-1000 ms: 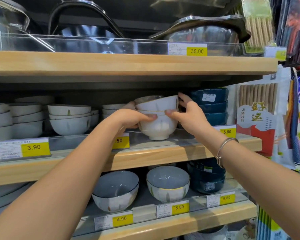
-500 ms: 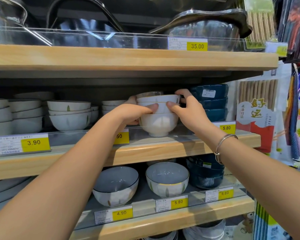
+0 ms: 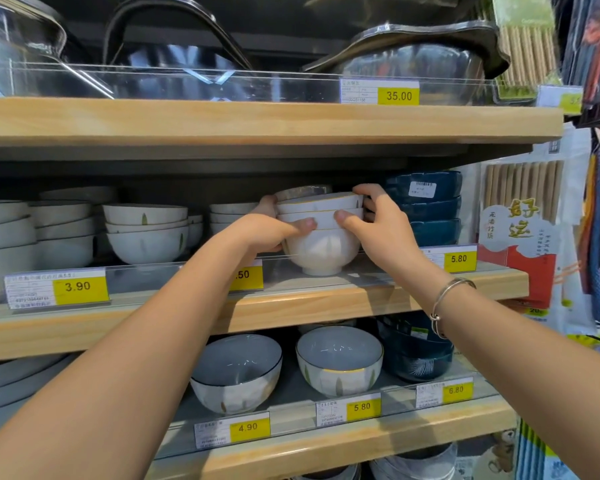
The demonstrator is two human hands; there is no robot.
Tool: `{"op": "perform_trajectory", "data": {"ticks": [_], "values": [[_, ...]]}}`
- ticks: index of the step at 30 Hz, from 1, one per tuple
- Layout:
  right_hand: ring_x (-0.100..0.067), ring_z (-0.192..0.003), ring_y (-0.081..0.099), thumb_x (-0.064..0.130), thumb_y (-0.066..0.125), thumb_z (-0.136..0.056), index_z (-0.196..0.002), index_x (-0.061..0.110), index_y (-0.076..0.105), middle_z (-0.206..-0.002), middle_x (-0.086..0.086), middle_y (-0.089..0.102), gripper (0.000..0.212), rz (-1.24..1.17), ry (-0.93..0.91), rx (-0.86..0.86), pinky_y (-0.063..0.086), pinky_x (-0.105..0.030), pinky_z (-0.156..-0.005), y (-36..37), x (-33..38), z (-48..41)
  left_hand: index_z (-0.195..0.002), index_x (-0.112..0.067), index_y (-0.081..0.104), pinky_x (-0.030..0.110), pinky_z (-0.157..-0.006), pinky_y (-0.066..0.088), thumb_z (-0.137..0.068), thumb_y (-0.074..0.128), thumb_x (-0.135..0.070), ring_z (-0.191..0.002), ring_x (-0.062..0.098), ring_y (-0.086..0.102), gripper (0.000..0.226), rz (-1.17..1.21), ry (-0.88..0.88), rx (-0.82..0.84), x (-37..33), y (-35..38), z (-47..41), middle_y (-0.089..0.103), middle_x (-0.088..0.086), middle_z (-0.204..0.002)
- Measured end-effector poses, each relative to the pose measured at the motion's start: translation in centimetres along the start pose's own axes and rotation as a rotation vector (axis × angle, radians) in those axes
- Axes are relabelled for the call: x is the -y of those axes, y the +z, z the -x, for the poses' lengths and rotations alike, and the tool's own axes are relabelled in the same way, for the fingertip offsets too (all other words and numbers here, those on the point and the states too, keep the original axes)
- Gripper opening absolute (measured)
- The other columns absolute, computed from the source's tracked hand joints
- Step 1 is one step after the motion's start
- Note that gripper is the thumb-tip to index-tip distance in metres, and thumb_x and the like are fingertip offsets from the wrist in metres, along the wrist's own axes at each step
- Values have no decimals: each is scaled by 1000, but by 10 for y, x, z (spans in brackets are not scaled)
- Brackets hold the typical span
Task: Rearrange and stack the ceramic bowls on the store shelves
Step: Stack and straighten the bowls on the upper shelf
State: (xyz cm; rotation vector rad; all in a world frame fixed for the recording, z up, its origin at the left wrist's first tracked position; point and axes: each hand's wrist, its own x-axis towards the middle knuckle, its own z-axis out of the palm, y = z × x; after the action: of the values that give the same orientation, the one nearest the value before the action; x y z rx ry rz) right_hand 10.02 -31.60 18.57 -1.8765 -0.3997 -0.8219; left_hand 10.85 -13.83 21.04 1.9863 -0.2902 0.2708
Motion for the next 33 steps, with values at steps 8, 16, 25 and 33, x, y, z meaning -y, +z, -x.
{"op": "perform_trajectory", "data": {"ticks": [8, 16, 25, 33], "values": [[-15, -105, 57, 24, 67, -83, -131, 19, 44, -126, -3, 58, 53, 4, -26, 21, 47, -24, -81, -2, -1, 2, -144, -18, 29, 42, -100, 49, -71, 79, -33, -121, 26, 55, 89, -9, -19, 33, 1, -1, -2, 52, 7, -138], [-8, -93, 49, 23, 62, -86, -111, 16, 54, -105, 4, 55, 27, 24, -233, -198, 37, -21, -78, -4, 16, 28, -142, -15, 35, 27, -97, 39, -81, 69, -27, -123, 21, 50, 70, -113, 257, -344, -13, 10, 29, 46, 9, -141], [-4, -59, 49, 12, 57, -84, -77, 19, 56, -63, 14, 53, 10, -65, -262, -68, 38, -18, -56, 9, -9, 116, -76, -31, 61, 24, -58, 48, -87, 61, -13, -60, 12, 59, 21, -57, 397, -115, 36, 54, 106, 64, 1, -72], [-21, -100, 56, 18, 59, -85, -102, 12, 63, -105, -4, 58, 18, 272, 113, 154, 42, -31, -83, 21, -75, 135, -125, -23, 60, 23, -89, 40, -90, 56, -32, -115, 15, 56, 36, -526, 170, 80, 95, 78, 120, 62, -5, -128]]}}
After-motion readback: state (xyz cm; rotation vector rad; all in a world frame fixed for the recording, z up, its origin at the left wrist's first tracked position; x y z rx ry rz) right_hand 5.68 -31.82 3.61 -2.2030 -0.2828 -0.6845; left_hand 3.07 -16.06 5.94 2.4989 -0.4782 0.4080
